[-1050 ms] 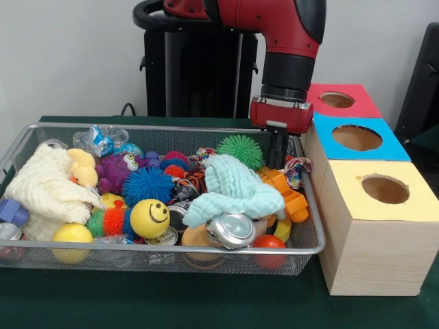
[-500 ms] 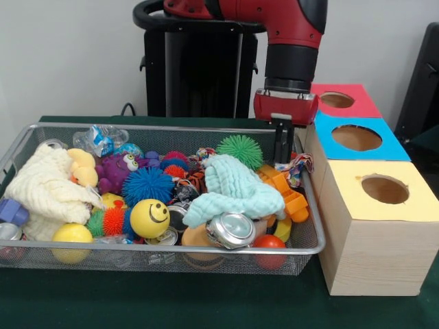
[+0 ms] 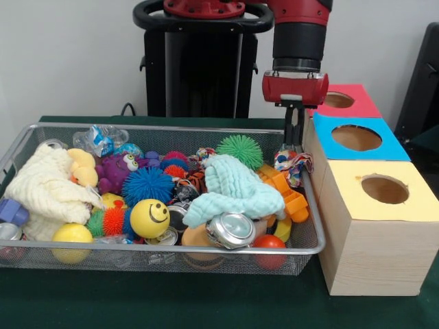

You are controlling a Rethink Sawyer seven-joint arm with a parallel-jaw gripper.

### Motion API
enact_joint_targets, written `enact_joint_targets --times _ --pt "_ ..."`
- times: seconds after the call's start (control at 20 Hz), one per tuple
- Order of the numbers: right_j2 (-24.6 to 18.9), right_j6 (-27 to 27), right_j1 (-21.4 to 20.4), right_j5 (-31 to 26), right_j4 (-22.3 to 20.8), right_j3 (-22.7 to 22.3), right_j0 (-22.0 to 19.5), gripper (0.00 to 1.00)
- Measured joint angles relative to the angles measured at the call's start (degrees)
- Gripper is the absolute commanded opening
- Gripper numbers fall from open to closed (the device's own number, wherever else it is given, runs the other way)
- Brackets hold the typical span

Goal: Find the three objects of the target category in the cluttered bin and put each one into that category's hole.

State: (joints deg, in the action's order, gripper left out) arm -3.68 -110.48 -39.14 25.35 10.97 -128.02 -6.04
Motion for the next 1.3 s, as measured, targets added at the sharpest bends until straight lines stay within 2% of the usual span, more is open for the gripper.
enact_joint_targets --times 0.2,0.25,1.3 --pt "-0.5 0.0 -1.5 -0.6 0.0 -0.8 0.0 0.0" --pt "-0.5 0.0 -1.7 -0.6 0.0 -1.2 0.0 1.0" --pt "-0.6 0.0 -0.5 -0.6 0.0 -1.8 -0.9 1.0"
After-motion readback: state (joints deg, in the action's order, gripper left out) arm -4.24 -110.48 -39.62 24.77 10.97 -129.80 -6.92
